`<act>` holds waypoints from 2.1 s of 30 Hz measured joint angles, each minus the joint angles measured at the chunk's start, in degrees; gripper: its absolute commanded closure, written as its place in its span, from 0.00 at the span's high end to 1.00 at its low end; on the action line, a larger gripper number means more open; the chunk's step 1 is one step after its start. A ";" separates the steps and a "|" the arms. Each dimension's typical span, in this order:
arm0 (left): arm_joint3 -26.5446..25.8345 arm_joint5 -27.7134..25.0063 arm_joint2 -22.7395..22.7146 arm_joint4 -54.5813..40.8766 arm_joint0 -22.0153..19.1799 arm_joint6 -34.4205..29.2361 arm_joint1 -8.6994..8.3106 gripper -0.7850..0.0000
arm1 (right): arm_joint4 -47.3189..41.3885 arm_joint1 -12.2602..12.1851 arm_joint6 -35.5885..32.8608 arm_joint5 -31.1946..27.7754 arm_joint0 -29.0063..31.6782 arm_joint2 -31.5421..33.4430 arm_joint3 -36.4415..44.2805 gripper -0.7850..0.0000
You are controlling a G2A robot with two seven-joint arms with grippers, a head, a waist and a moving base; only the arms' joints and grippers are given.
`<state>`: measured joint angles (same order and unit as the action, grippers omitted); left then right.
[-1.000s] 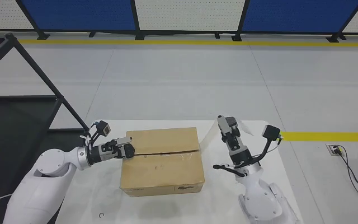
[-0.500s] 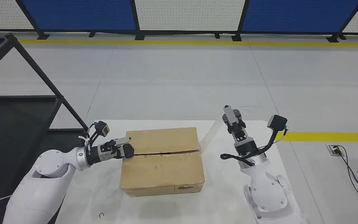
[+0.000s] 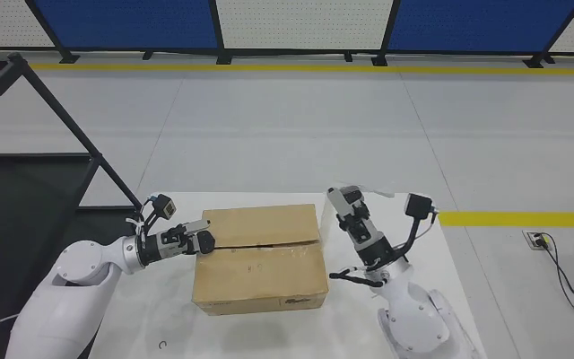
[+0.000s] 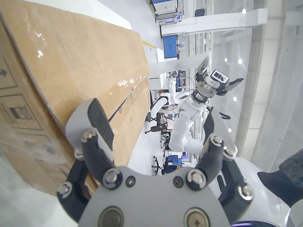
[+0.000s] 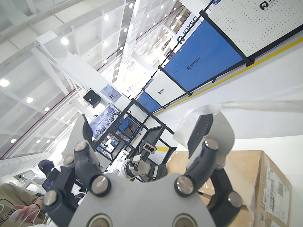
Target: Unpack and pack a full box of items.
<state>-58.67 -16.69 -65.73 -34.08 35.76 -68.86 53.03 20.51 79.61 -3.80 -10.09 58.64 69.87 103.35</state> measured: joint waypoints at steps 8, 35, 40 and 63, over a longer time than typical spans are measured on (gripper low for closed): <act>0.07 -0.19 -0.75 -0.13 0.41 0.02 0.05 1.00 | 3.01 0.49 -0.21 -0.23 -0.29 -3.74 -1.26 1.00; 0.72 -1.21 -7.44 -5.60 4.50 0.18 -0.73 1.00 | 10.36 3.67 0.61 -0.25 -4.77 -17.25 -11.19 1.00; 0.28 -1.48 -9.22 -6.51 6.25 0.11 -1.06 1.00 | 11.33 4.79 0.93 1.01 -7.12 -20.01 -15.02 1.00; -2.79 -1.08 -13.39 -7.71 10.80 -0.16 -1.65 1.00 | 12.33 7.78 -6.52 -3.39 -10.30 -26.18 -20.95 1.00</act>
<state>-61.46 -17.77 -79.12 -41.79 46.55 -69.03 51.38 32.85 87.38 -10.32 -13.49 48.34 43.69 82.39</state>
